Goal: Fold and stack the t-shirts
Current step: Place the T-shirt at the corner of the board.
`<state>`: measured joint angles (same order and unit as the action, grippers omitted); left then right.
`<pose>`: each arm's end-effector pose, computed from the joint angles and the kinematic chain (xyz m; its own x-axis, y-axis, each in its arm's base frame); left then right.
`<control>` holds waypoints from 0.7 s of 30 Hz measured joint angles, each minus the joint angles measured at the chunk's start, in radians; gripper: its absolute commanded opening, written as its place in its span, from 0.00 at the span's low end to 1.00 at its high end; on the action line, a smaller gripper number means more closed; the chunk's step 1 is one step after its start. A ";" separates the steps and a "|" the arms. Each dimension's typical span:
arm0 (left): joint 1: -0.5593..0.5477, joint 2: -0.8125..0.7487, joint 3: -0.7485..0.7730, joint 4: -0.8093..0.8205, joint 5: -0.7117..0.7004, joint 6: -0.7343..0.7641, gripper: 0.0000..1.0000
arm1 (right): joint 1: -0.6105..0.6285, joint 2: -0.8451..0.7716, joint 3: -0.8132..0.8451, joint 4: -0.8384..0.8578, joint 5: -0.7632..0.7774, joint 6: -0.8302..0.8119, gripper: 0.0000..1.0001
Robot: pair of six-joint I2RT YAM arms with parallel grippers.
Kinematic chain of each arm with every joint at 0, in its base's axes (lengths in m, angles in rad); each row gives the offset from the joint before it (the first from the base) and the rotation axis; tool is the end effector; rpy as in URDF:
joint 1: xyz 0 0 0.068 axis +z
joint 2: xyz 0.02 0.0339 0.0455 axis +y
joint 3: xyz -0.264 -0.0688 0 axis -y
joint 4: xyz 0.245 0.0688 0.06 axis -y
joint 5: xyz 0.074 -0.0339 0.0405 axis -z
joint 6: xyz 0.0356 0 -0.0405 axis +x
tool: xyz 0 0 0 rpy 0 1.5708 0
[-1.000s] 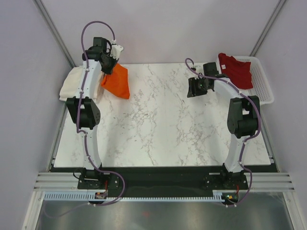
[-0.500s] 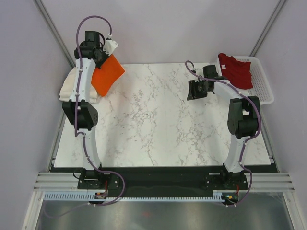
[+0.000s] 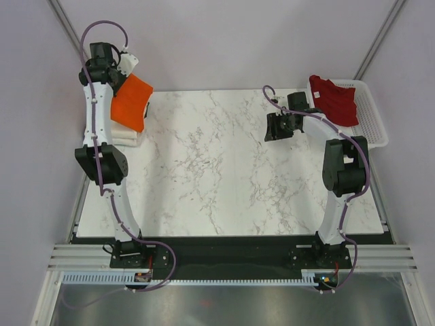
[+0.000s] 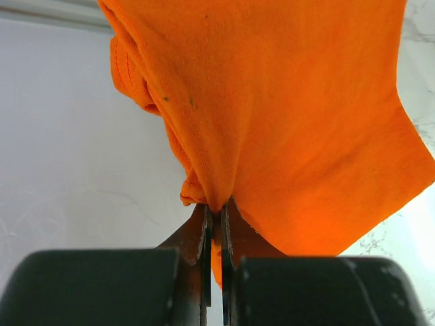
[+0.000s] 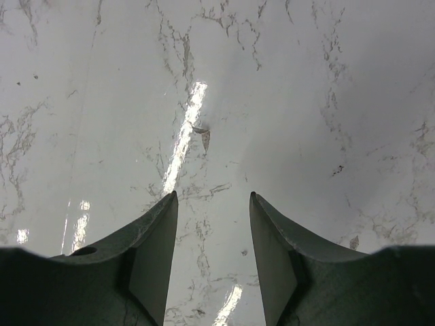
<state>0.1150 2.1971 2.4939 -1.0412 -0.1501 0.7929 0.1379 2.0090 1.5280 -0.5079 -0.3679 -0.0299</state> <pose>0.4681 0.0594 0.3824 -0.6310 0.6362 -0.4440 0.3232 0.7358 0.5951 0.4300 0.0726 0.2028 -0.8174 -0.1416 -0.5583 -0.3487 0.8932 0.2839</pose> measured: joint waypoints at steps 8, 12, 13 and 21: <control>0.048 0.048 0.012 0.042 -0.040 0.019 0.02 | 0.015 0.000 0.000 0.002 0.000 0.000 0.55; 0.057 0.119 0.014 0.073 -0.075 0.020 0.02 | 0.028 0.000 0.000 0.006 0.000 0.000 0.55; 0.059 0.137 0.014 0.078 -0.085 0.020 0.02 | 0.031 0.000 0.000 0.008 0.000 0.000 0.55; 0.087 0.214 0.014 0.114 -0.139 0.019 0.02 | 0.038 0.000 -0.021 0.023 0.000 0.000 0.55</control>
<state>0.2016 2.4115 2.5084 -0.9268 -0.2893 0.8120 0.1757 2.0090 1.5074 -0.4854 -0.3679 -0.0299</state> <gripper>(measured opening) 0.049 0.547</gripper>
